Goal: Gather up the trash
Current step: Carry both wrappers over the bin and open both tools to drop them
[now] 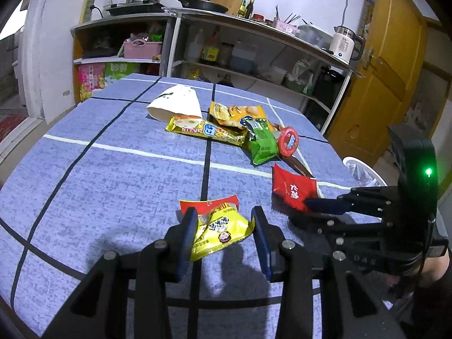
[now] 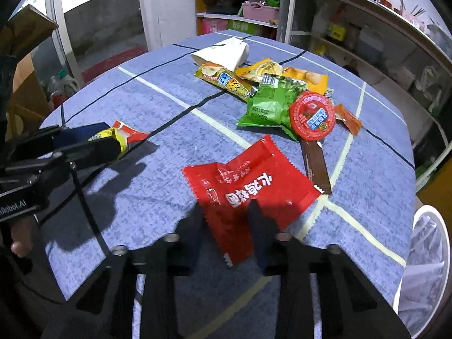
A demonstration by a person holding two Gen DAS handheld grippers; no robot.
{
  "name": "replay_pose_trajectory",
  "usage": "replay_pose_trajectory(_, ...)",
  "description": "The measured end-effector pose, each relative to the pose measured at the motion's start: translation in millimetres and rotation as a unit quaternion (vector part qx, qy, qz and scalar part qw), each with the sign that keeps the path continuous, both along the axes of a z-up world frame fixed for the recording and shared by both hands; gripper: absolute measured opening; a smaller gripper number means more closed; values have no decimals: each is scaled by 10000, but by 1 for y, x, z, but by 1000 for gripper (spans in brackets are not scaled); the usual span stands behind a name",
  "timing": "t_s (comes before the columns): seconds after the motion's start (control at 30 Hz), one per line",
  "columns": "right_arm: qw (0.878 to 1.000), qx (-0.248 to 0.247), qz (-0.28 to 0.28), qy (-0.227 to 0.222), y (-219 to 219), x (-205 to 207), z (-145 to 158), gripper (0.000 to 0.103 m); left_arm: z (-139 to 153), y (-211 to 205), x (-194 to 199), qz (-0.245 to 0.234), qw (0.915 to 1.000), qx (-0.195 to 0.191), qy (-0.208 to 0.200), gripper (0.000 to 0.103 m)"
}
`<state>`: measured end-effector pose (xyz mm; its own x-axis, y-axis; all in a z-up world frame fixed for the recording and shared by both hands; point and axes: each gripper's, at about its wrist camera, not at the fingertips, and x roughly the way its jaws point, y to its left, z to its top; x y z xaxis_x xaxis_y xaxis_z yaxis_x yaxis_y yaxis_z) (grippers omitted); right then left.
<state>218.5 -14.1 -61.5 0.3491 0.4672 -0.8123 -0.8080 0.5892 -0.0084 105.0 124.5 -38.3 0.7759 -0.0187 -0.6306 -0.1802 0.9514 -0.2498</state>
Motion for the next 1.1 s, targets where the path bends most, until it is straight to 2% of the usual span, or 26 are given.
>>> replay_pose_trajectory(0.03,10000,-34,-62,-60,0,1,0,12,-1,0,0,-9,10000,1,4,41)
replay_pose_trajectory(0.07,10000,16,-83,-13,-2,2,0,11,-1,-1,0,-20,10000,-1,11,41)
replay_pose_trajectory(0.23,9991,361,-189,81,-16,2,11,9,1,-6,0,-79,10000,5,-16,41)
replay_pose_trajectory(0.47,9969,668,-388,-142,-50,-5,35,9,15,-24,6,-268,9995,6,-140,41)
replay_pose_trajectory(0.77,9877,949,-1193,-354,-129,7,56,9,37,-92,47,-976,9947,216,-240,41)
replay_pose_trajectory(1.1,9677,1013,-2249,-515,-224,33,61,9,53,-189,105,-1953,9794,367,-344,41)
